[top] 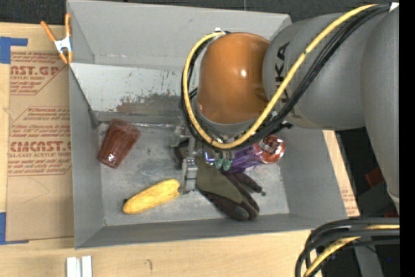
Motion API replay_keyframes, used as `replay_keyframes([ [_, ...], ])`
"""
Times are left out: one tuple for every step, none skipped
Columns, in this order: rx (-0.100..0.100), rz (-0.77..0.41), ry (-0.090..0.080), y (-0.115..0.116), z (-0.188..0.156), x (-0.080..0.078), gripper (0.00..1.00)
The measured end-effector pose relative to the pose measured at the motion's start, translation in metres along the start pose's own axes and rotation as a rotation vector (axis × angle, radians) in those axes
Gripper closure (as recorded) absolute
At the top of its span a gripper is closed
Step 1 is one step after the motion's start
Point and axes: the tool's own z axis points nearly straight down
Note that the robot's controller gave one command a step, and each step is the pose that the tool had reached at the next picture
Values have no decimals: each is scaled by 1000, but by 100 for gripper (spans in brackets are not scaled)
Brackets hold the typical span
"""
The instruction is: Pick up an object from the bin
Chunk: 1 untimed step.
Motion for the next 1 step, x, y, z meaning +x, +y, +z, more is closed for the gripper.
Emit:
replay_keyframes([
  [-1,2,-7,-1,-5,-2,0],
])
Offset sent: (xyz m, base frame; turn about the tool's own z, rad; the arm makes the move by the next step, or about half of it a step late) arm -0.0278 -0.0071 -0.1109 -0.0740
